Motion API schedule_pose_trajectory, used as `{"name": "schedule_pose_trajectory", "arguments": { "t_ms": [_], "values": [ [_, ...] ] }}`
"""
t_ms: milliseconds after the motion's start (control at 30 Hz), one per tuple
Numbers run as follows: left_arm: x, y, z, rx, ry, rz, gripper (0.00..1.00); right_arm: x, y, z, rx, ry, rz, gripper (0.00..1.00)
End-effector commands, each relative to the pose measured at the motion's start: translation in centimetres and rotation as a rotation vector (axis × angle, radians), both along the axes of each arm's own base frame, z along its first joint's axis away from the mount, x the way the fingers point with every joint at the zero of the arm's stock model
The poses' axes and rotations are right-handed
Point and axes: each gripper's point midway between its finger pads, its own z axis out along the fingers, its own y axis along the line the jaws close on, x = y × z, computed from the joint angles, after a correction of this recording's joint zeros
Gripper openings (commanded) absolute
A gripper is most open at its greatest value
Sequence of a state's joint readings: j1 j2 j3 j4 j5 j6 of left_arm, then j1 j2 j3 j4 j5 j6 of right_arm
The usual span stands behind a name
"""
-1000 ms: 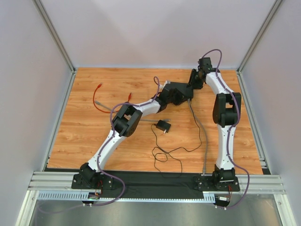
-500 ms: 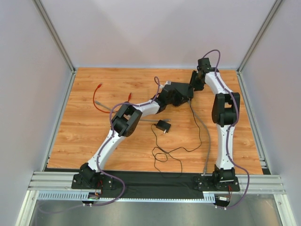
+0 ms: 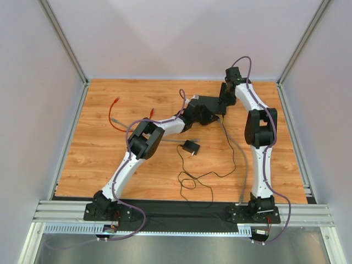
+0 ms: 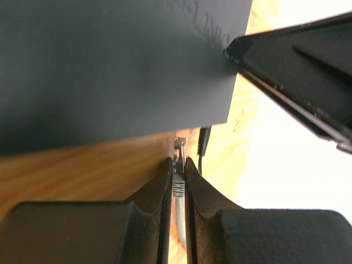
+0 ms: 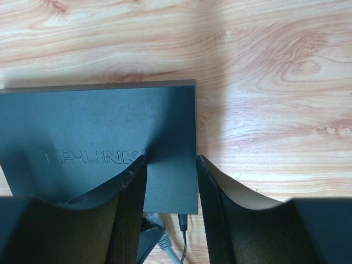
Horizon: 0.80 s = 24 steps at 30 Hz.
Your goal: Pull the plug from the switch port
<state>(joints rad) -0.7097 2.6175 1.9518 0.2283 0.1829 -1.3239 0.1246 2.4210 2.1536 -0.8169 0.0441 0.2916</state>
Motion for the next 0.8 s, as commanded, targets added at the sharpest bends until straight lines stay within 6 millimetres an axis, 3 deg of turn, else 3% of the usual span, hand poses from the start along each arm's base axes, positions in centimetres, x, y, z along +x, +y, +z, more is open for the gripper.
{"name": "schedule_pose_trajectory", "arguments": {
  "t_ms": [0,133,267,367,467,500,533,600,667,767],
  "values": [
    [-1.8,2.1,-2.0,0.128,0.043,-0.034,0.01,-3.1,-0.8,-4.5,-0.068,0.167,0.020,0.43],
    [-2.6,3.2,-1.7,0.162,0.023,-0.050,0.00,-2.9,-0.7,-4.7,-0.041,0.166,0.019,0.43],
    [-2.6,4.7,1.1,0.229,-0.057,-0.057,0.00,-2.9,-0.7,-4.9,-0.022,0.170,0.012,0.43],
    [-2.7,6.9,2.3,0.328,-0.116,-0.032,0.00,-2.9,-0.7,-4.9,-0.009,0.170,0.010,0.43],
    [-1.6,10.7,2.8,0.418,-0.155,0.011,0.00,-2.8,-0.8,-4.9,-0.005,0.168,0.008,0.44],
    [-1.7,12.2,1.9,0.445,-0.141,0.016,0.00,-2.9,-0.7,-4.9,-0.007,0.170,0.009,0.43],
    [-1.1,13.5,2.6,0.454,-0.156,0.029,0.00,-2.9,-0.8,-4.9,-0.006,0.170,0.010,0.44],
    [0.1,17.6,1.8,0.483,-0.134,0.081,0.00,-2.8,-0.8,-4.9,-0.006,0.170,0.010,0.44],
    [1.7,20.9,2.7,0.507,-0.167,0.120,0.00,-2.8,-0.6,-4.9,-0.003,0.169,0.011,0.43],
    [3.0,23.4,4.1,0.577,-0.219,0.131,0.00,-2.8,-0.7,-4.9,-0.004,0.170,0.011,0.44]
  ]
}}
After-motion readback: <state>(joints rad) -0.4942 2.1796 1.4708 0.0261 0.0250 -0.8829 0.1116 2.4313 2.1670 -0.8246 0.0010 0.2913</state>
